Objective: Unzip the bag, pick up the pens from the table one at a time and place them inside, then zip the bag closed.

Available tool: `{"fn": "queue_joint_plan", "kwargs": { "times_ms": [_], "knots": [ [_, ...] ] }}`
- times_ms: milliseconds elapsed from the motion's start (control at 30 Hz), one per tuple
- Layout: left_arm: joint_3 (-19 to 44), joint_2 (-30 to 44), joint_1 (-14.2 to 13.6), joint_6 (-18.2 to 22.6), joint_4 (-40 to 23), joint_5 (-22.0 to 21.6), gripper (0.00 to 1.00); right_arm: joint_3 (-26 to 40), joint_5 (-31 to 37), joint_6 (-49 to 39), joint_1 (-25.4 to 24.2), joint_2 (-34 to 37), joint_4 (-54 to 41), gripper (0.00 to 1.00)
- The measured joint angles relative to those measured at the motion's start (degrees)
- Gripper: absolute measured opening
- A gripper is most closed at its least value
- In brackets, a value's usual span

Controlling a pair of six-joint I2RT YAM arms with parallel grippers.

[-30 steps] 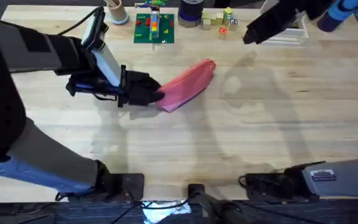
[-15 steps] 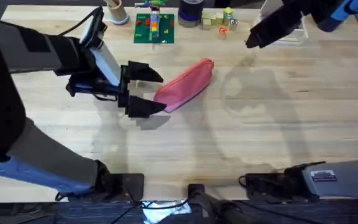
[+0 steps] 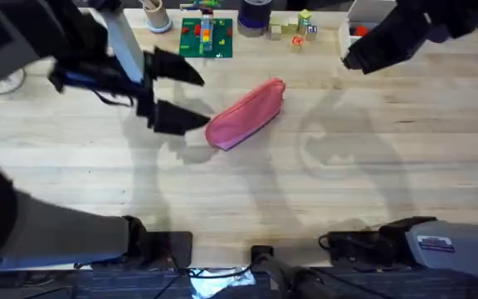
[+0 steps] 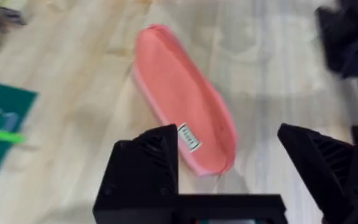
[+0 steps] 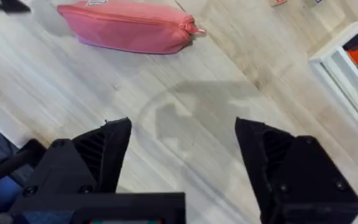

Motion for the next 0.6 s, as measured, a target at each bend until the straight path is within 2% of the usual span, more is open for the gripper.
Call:
{"fn": "queue_joint_plan", "kwargs": {
  "times_ms": [133,367,500,600],
  "knots": [
    [5.63,-5.03,0.00,-8.63,-0.20,-7.95,0.997,0.00,0.47,0.02,0.00,-0.36,-0.64,0.997],
    [14.91,-15.63,0.00,-28.22,-0.48,-22.31,0.996,0.00,0.65,0.10,0.00,-0.36,-0.84,0.996],
    [17.13,-21.32,0.00,-39.50,-0.95,-28.36,0.995,0.00,0.67,0.32,0.00,-0.36,-0.86,0.997],
    [17.14,-25.03,0.00,-46.01,-2.62,-32.12,0.995,0.00,0.67,0.77,0.00,-0.36,-0.87,0.996]
  ]
}}
